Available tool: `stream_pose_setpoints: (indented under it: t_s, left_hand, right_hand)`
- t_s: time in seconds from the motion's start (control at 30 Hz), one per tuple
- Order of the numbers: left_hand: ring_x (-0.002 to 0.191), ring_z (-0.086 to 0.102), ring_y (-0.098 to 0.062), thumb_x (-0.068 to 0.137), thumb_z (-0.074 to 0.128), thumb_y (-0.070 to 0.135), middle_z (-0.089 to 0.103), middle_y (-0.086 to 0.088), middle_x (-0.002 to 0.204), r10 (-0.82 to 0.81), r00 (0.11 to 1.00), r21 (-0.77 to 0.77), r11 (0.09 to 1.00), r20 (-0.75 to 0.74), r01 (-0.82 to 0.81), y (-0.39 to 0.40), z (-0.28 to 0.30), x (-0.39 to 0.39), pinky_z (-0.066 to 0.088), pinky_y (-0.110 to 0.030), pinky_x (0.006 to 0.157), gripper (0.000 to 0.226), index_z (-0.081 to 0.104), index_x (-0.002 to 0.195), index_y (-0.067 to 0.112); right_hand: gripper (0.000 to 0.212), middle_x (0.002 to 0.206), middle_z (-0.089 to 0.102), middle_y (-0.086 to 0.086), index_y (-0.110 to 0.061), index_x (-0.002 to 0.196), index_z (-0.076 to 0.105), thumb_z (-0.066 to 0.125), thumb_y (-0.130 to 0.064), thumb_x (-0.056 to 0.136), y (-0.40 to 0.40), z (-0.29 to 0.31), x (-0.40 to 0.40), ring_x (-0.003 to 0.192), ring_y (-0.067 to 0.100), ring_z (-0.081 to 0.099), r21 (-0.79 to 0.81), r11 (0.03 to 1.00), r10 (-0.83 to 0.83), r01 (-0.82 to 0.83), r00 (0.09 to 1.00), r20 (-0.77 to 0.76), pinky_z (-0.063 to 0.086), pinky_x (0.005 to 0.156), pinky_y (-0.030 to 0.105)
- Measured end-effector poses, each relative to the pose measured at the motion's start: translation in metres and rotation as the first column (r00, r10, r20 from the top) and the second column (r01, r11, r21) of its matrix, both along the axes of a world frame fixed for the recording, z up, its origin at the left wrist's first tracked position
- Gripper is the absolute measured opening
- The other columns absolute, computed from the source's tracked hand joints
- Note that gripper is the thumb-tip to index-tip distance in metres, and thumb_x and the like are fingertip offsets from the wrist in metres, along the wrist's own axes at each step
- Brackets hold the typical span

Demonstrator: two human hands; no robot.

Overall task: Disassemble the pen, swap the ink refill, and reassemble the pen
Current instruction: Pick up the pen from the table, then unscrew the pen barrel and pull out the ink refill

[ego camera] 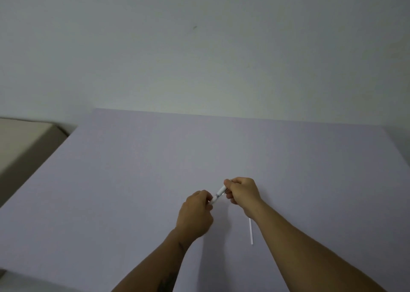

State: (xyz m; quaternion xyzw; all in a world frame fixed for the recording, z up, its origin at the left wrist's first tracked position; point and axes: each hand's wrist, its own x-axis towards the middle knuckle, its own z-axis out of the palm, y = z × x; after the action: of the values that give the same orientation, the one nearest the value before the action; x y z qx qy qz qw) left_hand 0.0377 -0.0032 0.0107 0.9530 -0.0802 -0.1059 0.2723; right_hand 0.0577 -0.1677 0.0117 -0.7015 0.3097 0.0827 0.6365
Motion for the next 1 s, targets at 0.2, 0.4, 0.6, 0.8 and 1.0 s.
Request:
stream_pose_setpoints:
  t_s: [0.2, 0.4, 0.6, 0.8, 1.0]
  left_hand:
    - [0.071, 0.059, -0.012, 0.087, 0.053, 0.014, 0.064, 0.003, 0.087, 0.107, 0.985, 0.021, 0.994, -0.134, -0.105, 0.035, -0.016, 0.0, 0.046, -0.023, 0.059, 0.013, 0.062, 0.093, 0.021]
    - [0.071, 0.06, -0.01, 0.087, 0.056, 0.019, 0.063, 0.007, 0.083, 0.102, 0.976, -0.041, 0.993, -0.194, -0.112, 0.029, -0.025, 0.007, 0.046, -0.023, 0.062, 0.013, 0.063, 0.098, 0.021]
    - [0.067, 0.06, -0.011, 0.085, 0.058, 0.017, 0.064, 0.008, 0.078, 0.086, 0.954, -0.082, 0.99, -0.286, -0.114, 0.036, -0.028, 0.019, 0.048, -0.022, 0.059, 0.009, 0.062, 0.089, 0.024]
    - [0.068, 0.059, -0.01, 0.086, 0.057, 0.018, 0.063, 0.009, 0.08, 0.065, 0.945, -0.077, 0.993, -0.319, -0.094, 0.05, -0.032, 0.028, 0.043, -0.019, 0.055, 0.01, 0.06, 0.088, 0.027]
    - [0.066, 0.059, -0.009, 0.085, 0.057, 0.017, 0.062, 0.009, 0.077, 0.062, 0.945, -0.08, 0.992, -0.32, -0.092, 0.052, -0.031, 0.033, 0.045, -0.02, 0.056, 0.011, 0.059, 0.086, 0.029]
  right_hand:
    - [0.015, 0.068, 0.066, 0.013, 0.0, 0.076, 0.07, 0.066, -0.01, 0.087, -0.038, 0.006, 0.029, 0.055, 0.019, 0.059, 0.017, 0.999, 0.047, -0.045, 0.995, -0.093, 0.051, 0.053, 0.028]
    - [0.005, 0.072, 0.068, 0.013, -0.006, 0.078, 0.067, 0.064, -0.011, 0.077, -0.017, -0.012, 0.03, 0.058, 0.024, 0.06, -0.249, 0.922, 0.234, -0.298, 0.938, -0.255, 0.053, 0.057, 0.031]
    - [0.008, 0.089, 0.07, 0.01, -0.01, 0.082, 0.064, 0.062, -0.014, 0.075, 0.005, -0.037, 0.031, 0.075, 0.024, 0.062, -0.475, 0.789, 0.246, -0.389, 0.909, -0.337, 0.048, 0.063, 0.028]
    - [0.002, 0.072, 0.061, 0.005, -0.007, 0.075, 0.059, 0.057, -0.007, 0.074, 0.021, -0.046, 0.035, 0.058, 0.021, 0.054, -0.533, 0.765, 0.203, -0.361, 0.921, -0.331, 0.038, 0.048, 0.023]
    - [0.008, 0.085, 0.057, 0.003, -0.011, 0.085, 0.052, 0.058, -0.016, 0.084, 0.021, -0.048, 0.031, 0.071, 0.023, 0.053, -0.571, 0.755, 0.192, -0.321, 0.942, -0.276, 0.039, 0.057, 0.028]
